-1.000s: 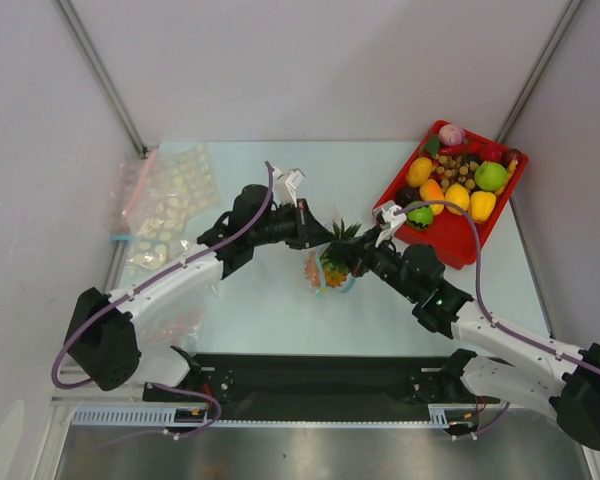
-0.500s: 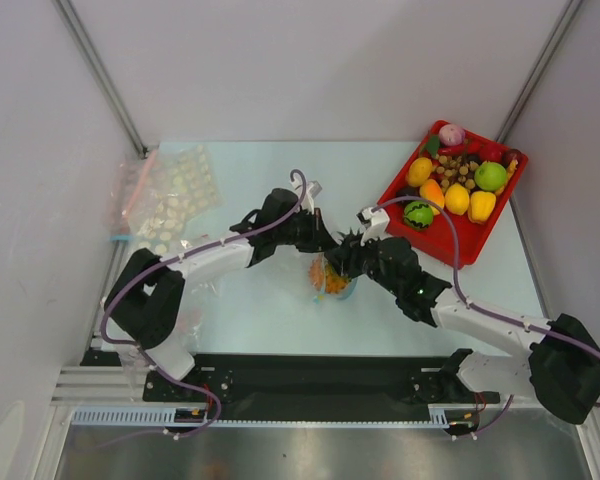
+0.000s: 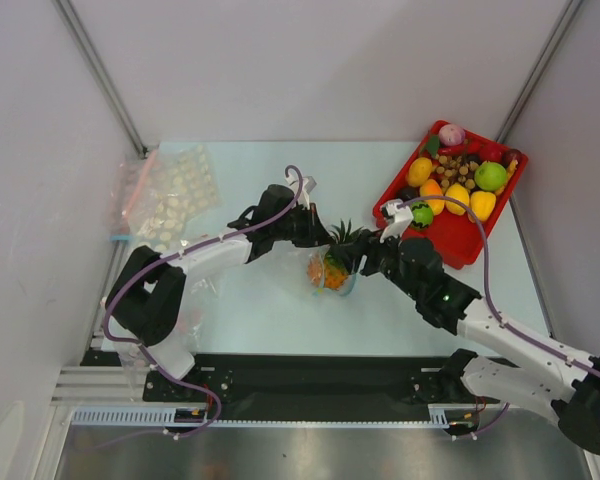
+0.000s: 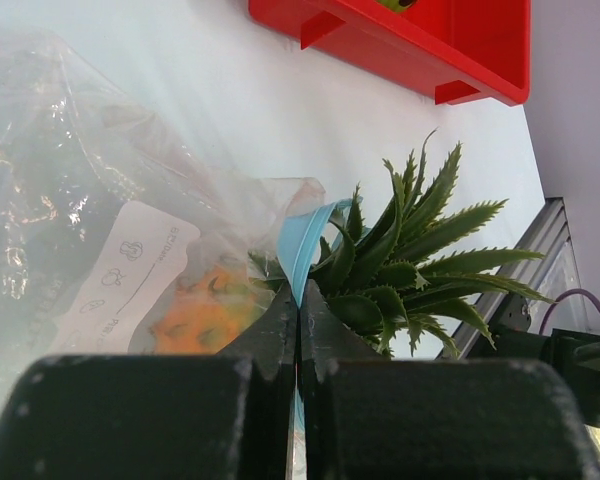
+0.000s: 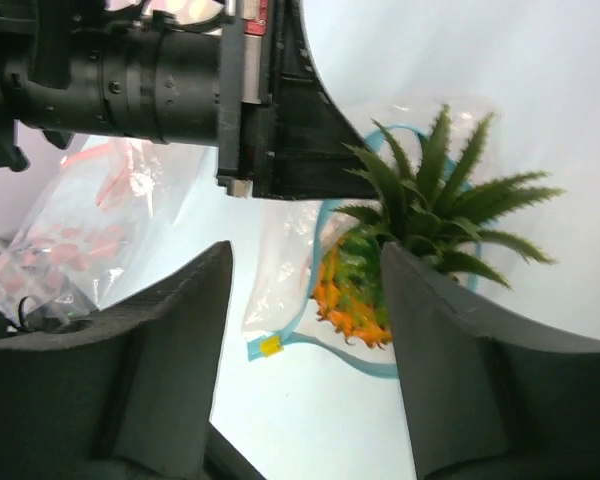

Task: Place the food in the zip-top bag and seal the zipper
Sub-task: Place the fake fruit in the zipper food storage bag, then adjust the zipper food storage bag at the center of the board.

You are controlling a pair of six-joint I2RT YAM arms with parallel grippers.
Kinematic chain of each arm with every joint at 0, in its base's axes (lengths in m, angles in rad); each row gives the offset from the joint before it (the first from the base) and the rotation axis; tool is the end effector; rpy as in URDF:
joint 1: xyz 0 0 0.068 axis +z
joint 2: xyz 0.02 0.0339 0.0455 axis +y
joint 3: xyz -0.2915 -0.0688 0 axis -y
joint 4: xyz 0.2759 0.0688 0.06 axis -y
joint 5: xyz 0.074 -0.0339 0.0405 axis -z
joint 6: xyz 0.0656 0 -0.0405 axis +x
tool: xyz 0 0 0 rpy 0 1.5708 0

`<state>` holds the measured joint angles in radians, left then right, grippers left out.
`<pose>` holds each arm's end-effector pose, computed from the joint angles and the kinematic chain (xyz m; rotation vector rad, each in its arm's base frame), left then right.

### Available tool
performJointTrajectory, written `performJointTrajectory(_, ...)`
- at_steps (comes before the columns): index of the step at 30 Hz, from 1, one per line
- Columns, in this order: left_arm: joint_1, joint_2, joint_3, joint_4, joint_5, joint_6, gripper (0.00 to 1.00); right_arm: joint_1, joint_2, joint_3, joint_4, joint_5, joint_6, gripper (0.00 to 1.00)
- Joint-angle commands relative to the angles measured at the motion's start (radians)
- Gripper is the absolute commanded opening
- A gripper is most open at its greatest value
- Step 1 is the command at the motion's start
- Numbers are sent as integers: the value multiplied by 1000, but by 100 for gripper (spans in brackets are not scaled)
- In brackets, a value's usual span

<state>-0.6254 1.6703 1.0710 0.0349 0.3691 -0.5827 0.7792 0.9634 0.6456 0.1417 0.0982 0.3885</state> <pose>0.3306 -0.2679 0.2252 0.2838 2.2817 -1.0665 0.1978 0.1863 0.2992 -0.2779 1.7878 0.7607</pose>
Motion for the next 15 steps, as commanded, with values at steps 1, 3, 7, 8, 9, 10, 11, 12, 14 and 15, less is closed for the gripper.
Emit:
performJointTrajectory(1,7,16,29,-26,-16,34,0,-3,-60,28,-186,99,67,60)
performJointTrajectory(3,10,19,33,-27,-13,32,0,-9,-75,-7,-235,120,127,57)
performJointTrajectory(7,12,9,32,-27,-12,27,0,-26,-84,-73,-269,150,222,47)
performJointTrajectory(8,12,6,29,-27,-13,26,0,-29,-80,-84,-274,153,242,45)
performJointTrajectory(9,12,0,26,-27,-13,24,0,-37,-75,-98,-272,152,277,43)
performJointTrajectory(10,12,-1,24,-27,-15,26,0,-38,-71,-125,-265,158,294,39)
performJointTrajectory(11,12,-4,23,-27,-18,23,0,-40,-62,-144,-257,163,312,39)
performJointTrajectory(12,12,-1,24,-27,-19,24,0,-41,-58,-164,-240,163,325,39)
performJointTrajectory(14,12,2,29,-52,-18,24,0,-46,-40,-216,-177,153,358,41)
performJointTrajectory(15,12,3,30,-53,-18,23,0,-49,-31,-227,-142,149,369,42)
